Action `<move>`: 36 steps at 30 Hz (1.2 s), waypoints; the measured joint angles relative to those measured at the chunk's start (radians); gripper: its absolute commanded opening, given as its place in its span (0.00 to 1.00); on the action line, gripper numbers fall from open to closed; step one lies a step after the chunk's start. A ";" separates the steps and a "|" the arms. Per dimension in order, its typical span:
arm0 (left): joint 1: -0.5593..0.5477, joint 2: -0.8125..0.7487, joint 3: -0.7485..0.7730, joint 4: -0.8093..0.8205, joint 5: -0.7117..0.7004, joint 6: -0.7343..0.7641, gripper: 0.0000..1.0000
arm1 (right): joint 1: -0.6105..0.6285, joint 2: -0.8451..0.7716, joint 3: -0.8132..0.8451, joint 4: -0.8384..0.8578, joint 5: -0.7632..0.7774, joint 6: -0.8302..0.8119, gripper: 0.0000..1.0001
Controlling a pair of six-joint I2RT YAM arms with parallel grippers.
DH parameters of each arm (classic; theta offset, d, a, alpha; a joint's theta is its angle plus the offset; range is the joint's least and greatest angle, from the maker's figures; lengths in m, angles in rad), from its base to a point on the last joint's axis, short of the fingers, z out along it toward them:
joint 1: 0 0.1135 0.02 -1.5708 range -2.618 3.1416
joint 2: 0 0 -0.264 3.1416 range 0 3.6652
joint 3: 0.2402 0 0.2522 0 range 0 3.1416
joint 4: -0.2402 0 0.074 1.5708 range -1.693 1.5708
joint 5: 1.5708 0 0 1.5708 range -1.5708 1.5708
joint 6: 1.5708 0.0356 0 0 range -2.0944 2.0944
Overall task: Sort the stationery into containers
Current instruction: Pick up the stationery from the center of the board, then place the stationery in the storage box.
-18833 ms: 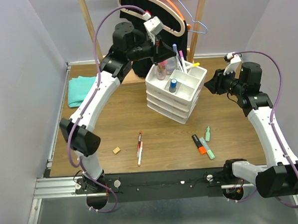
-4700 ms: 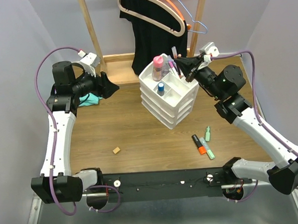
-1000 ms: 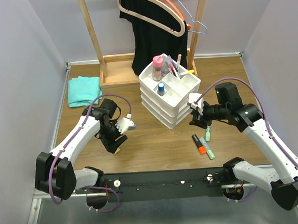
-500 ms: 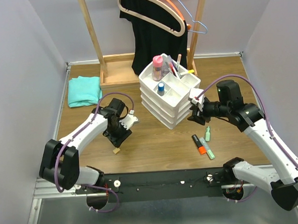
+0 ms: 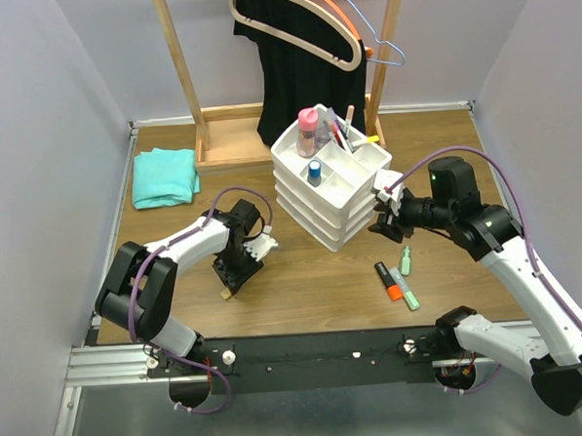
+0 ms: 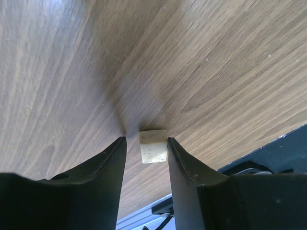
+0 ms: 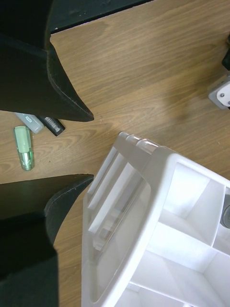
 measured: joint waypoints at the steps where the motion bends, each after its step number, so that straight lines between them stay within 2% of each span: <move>1: -0.002 0.000 -0.003 0.002 -0.001 0.000 0.45 | 0.000 -0.002 0.000 0.000 0.002 0.000 0.56; 6: -0.006 -0.004 -0.039 0.007 -0.016 0.001 0.40 | 0.000 -0.007 -0.014 0.007 0.010 0.000 0.56; 9: -0.009 -0.014 -0.050 0.013 -0.026 0.004 0.24 | 0.000 -0.007 -0.021 0.012 0.012 0.002 0.56; 10: -0.010 -0.018 -0.053 0.013 -0.030 0.005 0.12 | 0.000 -0.006 -0.021 0.014 0.013 0.002 0.56; 13: -0.010 -0.028 -0.053 0.010 -0.029 0.011 0.00 | 0.000 -0.006 -0.021 0.025 0.018 0.002 0.56; 17: -0.010 -0.040 -0.022 -0.059 0.001 0.017 0.00 | 0.000 -0.006 -0.021 0.046 0.043 0.013 0.56; 20: -0.010 -0.094 0.104 -0.162 0.060 0.043 0.00 | 0.000 -0.010 -0.021 0.097 0.113 0.078 0.56; 23: -0.010 -0.161 0.340 -0.265 0.161 0.087 0.00 | 0.000 -0.026 -0.021 0.174 0.197 0.168 0.56; 26: -0.013 -0.179 0.580 -0.301 0.230 0.107 0.00 | -0.001 -0.037 -0.021 0.222 0.246 0.237 0.57; 31: -0.039 -0.060 0.986 -0.361 0.335 0.108 0.00 | -0.001 -0.047 -0.038 0.267 0.299 0.288 0.59; 36: -0.093 0.084 1.270 -0.350 0.373 0.082 0.00 | -0.002 -0.047 -0.038 0.285 0.335 0.299 0.59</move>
